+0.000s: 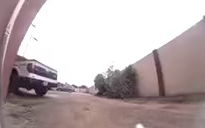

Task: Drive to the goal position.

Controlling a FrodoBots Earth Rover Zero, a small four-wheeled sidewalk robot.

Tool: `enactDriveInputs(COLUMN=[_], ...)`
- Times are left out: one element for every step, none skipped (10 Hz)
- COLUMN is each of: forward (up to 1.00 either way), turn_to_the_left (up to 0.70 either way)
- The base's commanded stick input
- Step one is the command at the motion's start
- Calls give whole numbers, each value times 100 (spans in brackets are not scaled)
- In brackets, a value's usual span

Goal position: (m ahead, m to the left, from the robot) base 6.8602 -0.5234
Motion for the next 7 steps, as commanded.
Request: enactDriveInputs(forward=[84,84,84,84,84,84,84], turn_to_the_left=[3,3,3,3,3,3,3])
